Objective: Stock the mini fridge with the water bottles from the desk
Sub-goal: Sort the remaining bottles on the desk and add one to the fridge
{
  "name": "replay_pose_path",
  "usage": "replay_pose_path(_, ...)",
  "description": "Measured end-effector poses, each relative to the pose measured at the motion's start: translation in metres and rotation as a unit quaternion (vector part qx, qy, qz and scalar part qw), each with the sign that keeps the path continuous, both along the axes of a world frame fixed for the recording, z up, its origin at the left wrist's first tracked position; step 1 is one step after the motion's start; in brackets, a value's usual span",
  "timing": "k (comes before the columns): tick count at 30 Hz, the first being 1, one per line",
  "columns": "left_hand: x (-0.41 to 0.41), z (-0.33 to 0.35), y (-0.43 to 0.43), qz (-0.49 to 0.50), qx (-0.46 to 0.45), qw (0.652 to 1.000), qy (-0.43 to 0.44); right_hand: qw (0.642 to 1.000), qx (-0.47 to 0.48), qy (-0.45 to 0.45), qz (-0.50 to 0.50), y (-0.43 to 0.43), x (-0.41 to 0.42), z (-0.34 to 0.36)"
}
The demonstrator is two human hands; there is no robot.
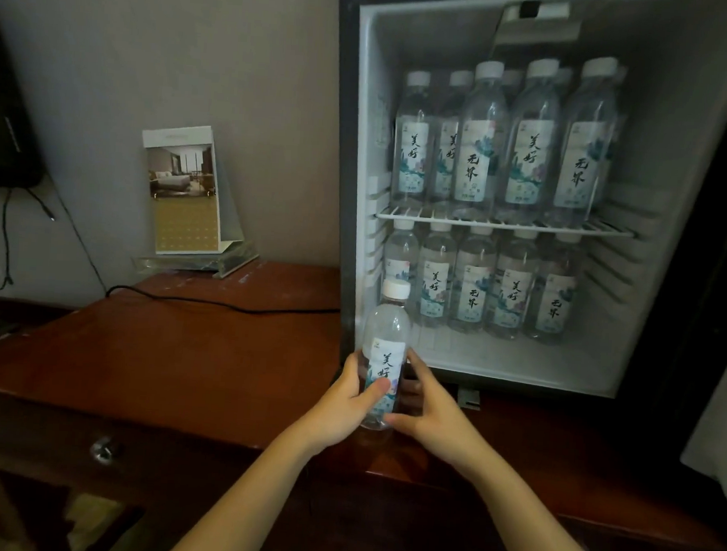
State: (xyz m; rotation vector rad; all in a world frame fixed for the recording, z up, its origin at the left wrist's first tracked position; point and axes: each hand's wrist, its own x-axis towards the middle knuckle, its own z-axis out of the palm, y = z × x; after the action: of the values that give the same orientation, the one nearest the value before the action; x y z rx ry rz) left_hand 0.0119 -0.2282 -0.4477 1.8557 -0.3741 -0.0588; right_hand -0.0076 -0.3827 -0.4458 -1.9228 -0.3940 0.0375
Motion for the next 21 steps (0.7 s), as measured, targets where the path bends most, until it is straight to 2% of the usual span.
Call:
replay_pose_path(4, -0.001, -0.002, 0.001, -0.011, -0.023, 1.0, 0.008, 0.998, 0.04, -0.036, 0.011, 0.009, 0.002, -0.005)
replay_pose_path(12, 0.007, 0.01, -0.013, -0.044, -0.039, 0.997, -0.045, 0.99, 0.104, -0.094, 0.0, -0.004, 0.005, 0.003)
replay_pose_path(16, 0.01, 0.04, -0.027, -0.059, -0.067, 0.992, -0.091, 0.985, 0.109, -0.127, -0.032, -0.014, 0.012, 0.027)
replay_pose_path(21, 0.026, 0.102, -0.047, -0.04, -0.095, 0.979, -0.173, 0.963, 0.087, -0.238, -0.095, -0.014, 0.031, 0.083)
